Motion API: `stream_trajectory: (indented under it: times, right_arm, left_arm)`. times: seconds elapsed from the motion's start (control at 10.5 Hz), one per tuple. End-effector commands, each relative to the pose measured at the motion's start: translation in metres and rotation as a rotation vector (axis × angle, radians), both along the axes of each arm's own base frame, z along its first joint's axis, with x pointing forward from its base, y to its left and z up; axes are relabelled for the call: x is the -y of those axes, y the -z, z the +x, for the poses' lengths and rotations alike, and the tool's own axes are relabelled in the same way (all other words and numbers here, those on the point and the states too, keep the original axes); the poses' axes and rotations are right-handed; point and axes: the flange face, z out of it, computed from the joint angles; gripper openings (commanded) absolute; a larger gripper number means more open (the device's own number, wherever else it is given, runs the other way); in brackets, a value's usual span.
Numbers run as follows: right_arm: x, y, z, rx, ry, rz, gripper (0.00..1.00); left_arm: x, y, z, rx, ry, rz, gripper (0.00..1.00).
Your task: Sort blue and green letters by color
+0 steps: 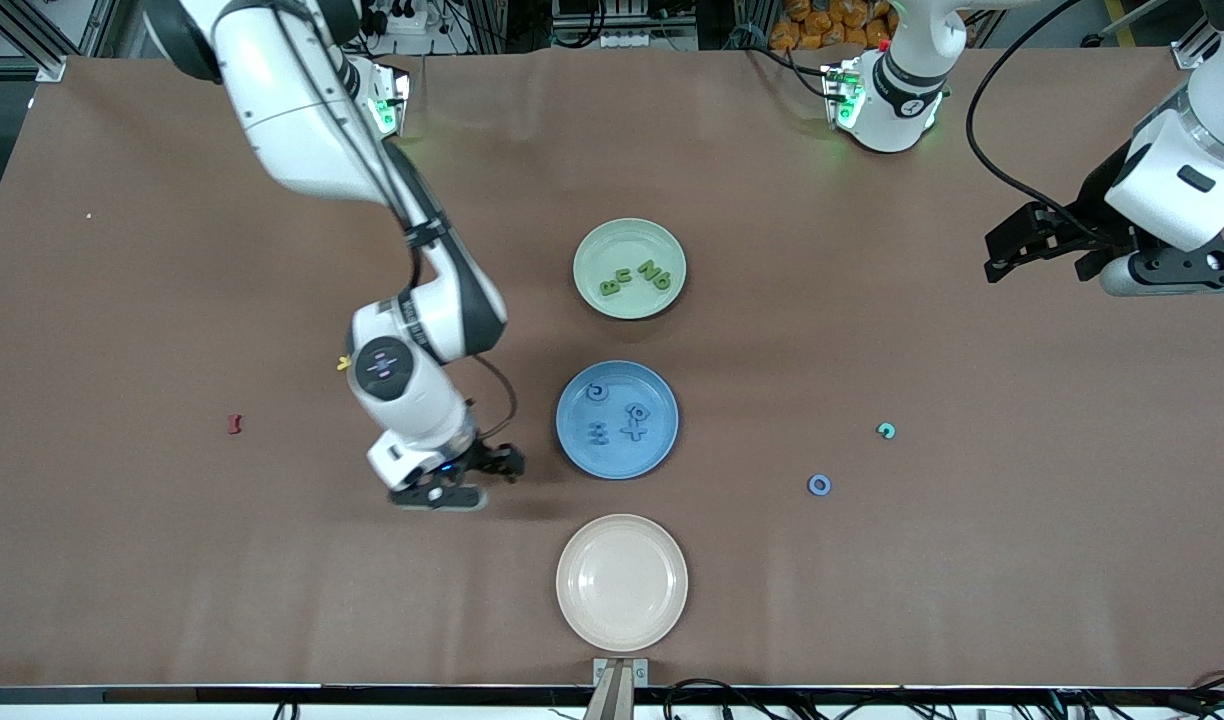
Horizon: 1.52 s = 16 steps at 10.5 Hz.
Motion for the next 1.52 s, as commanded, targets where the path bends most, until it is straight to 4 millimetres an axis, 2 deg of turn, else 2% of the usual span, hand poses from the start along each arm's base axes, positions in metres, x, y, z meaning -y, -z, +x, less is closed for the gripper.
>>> stream_trajectory:
  times: [0.0,0.19,0.48,0.67,1.05,1.43]
  right_arm:
    - [0.086,-0.010,0.024,-0.059,-0.055,-0.067,1.00]
    - [0.141,-0.040,0.031,-0.106,-0.106,-0.096,1.00]
    - [0.197,-0.089,0.029,-0.151,-0.103,-0.116,1.00]
    - [0.223,-0.115,0.027,-0.175,-0.076,-0.135,1.00]
    - [0.256,-0.181,0.014,-0.185,-0.062,-0.171,1.00]
    - [0.284,-0.274,-0.031,-0.224,-0.042,-0.177,1.00]
  left_arm:
    - [-0.016,-0.006,0.000,0.000,-0.002,0.017,1.00]
    - [-0.016,-0.007,0.000,0.001,-0.007,0.008,1.00]
    - [-0.016,-0.009,-0.001,0.007,0.005,0.019,1.00]
    - [-0.017,-0.012,-0.003,0.016,0.083,0.027,1.00]
    - [-0.021,-0.020,-0.006,0.028,0.080,0.011,1.00]
    - [-0.016,-0.017,-0.006,0.024,0.087,0.012,1.00]
